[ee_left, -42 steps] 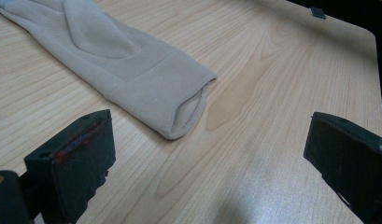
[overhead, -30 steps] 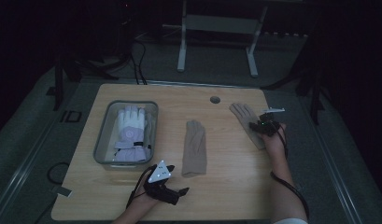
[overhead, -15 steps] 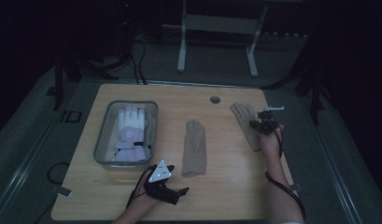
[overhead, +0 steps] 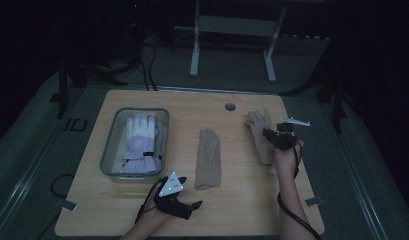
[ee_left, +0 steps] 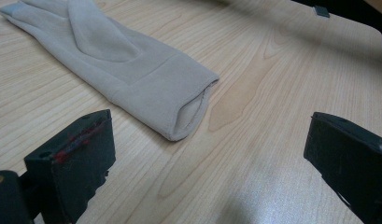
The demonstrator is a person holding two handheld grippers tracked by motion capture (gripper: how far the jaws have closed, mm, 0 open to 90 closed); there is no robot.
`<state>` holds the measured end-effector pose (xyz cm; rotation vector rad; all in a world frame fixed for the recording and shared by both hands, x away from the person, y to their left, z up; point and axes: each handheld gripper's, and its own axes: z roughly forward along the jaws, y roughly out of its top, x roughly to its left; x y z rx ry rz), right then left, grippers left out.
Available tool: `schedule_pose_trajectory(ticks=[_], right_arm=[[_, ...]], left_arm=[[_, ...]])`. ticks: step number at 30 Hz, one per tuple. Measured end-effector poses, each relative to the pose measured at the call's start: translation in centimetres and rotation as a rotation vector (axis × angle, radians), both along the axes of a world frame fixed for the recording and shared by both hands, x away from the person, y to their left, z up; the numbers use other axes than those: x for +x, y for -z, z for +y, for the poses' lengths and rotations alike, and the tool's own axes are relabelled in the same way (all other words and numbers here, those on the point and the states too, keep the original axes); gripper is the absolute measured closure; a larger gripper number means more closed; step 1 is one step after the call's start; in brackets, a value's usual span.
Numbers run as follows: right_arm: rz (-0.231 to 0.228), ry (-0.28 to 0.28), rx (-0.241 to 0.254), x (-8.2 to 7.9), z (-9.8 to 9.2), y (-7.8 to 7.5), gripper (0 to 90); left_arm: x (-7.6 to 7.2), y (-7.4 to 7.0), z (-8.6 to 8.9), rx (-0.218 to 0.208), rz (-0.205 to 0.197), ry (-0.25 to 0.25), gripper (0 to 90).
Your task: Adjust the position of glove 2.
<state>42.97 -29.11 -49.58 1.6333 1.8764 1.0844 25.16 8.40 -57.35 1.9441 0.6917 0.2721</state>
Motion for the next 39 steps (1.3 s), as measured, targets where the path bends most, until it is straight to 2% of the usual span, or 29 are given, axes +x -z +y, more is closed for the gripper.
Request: schedule_pose_trajectory(ticks=[5,8,10,13,15,22,26,30,33,36,38,39], right_arm=[[-0.009,0.009,0.028,-1.9,-0.4,-0.6,82.0],[-0.034,0.051,0.052,-3.4,-1.2,-1.0,82.0],[-0.031,0.083,0.062,-4.2,-1.5,-1.1,81.9],[0.021,0.126,0.048,-5.1,-2.0,-0.2,81.8],[0.058,0.135,0.034,-5.6,-2.1,0.8,81.6],[0.118,0.157,-0.005,-6.8,-2.8,3.7,77.4],[0.151,0.125,-0.034,-6.9,-2.9,5.3,67.6],[0.153,0.095,-0.035,-6.9,-3.1,5.2,57.0],[0.146,0.039,-0.099,-6.8,-2.6,5.2,51.0],[0.138,0.001,-0.138,-7.0,-2.5,4.7,45.3],[0.127,-0.027,-0.1,-7.2,-2.9,4.3,32.1],[0.137,-0.048,-0.081,-7.2,-3.1,4.0,25.5]], left_arm=[[-0.1,0.0,0.0,0.003,-0.003,-0.003,2.4],[-0.1,0.0,0.0,0.006,-0.003,-0.001,2.4],[0.0,0.0,0.0,0.008,-0.002,0.001,2.4],[-0.1,0.0,0.0,0.008,-0.003,0.0,2.5],[-0.1,0.0,0.0,0.008,-0.008,0.0,2.5],[-0.1,0.0,-0.1,0.011,-0.01,-0.001,2.4],[-0.1,0.0,0.0,0.007,-0.009,-0.003,2.4],[-0.1,0.0,-0.1,0.009,-0.007,-0.002,2.4],[-0.1,0.0,0.0,0.007,-0.007,-0.001,2.5],[-0.1,0.0,-0.1,0.006,-0.004,0.0,2.4],[-0.1,0.0,-0.1,0.005,-0.004,0.001,2.4],[-0.1,0.0,0.0,0.005,-0.001,0.001,2.4]])
